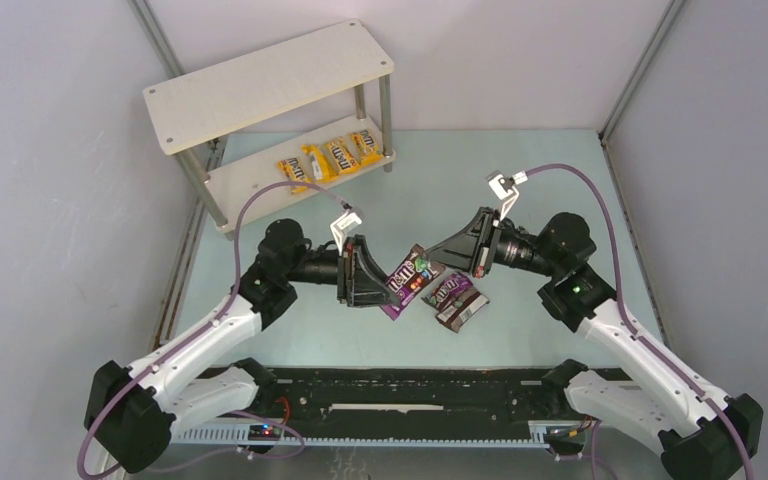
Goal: Place and organize the candy bags onto the shelf
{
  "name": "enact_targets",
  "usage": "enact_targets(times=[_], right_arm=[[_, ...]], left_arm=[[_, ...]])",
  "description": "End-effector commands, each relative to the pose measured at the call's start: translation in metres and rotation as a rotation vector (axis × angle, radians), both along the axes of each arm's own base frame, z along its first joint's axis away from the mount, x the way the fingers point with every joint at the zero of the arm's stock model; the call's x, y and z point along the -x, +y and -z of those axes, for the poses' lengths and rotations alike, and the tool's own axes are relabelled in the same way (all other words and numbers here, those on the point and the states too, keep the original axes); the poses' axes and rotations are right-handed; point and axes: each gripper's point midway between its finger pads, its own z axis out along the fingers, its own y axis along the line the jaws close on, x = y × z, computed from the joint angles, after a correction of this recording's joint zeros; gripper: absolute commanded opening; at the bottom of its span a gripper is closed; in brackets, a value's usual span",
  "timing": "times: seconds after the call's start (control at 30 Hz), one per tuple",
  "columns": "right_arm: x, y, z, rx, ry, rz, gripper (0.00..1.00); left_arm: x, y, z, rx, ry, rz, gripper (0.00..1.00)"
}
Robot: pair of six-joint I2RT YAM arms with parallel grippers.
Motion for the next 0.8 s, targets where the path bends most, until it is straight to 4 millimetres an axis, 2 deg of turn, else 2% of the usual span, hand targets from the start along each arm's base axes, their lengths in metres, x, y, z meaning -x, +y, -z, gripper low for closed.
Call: enact_targets(times=[0.0, 0.07, 0.27, 0.37, 0.43, 0.5, 0.57, 0.63, 0.7, 0.77], right_arm=[[0.002, -0.002, -0.017, -0.026, -0.052, -0.001, 0.0], [0.002, -0.001, -0.014, -0.025, -0.048, -0.005, 0.0], [-0.003, -0.001, -0.006, 0.006, -0.045, 0.03, 0.07], [-0.005, -0.003, -0.003, 0.019, -0.049, 0.053, 0.25], [-0.011, -0.008, -0.002, 0.031, -0.053, 0.1, 0.41], [-0.019, -0.014, 0.001, 0.049, -0.058, 0.162, 0.61], [-0.029, -0.023, 0.003, 0.062, -0.059, 0.227, 0.76], [-0.041, -0.034, 0.004, 0.074, -0.066, 0.31, 0.85], [-0.062, -0.052, 0.008, 0.1, -0.069, 0.431, 0.92], [-0.087, -0.072, 0.015, 0.141, -0.077, 0.578, 0.93]], left_arm=[[0.0, -0.001, -0.019, 0.023, -0.065, 0.011, 0.38], [0.0, -0.001, -0.02, 0.022, -0.071, 0.007, 0.31], [-0.003, 0.001, -0.02, 0.001, -0.101, -0.024, 0.26], [-0.007, 0.003, -0.023, -0.002, -0.124, -0.07, 0.24], [-0.01, 0.004, -0.025, -0.002, -0.137, -0.1, 0.23], [-0.014, 0.005, -0.028, -0.006, -0.145, -0.13, 0.23], [-0.021, 0.008, -0.028, -0.034, -0.152, -0.183, 0.21], [-0.03, 0.012, -0.025, -0.082, -0.146, -0.245, 0.21], [-0.041, 0.016, -0.027, -0.109, -0.15, -0.319, 0.21], [-0.053, 0.022, -0.036, -0.126, -0.163, -0.402, 0.21]])
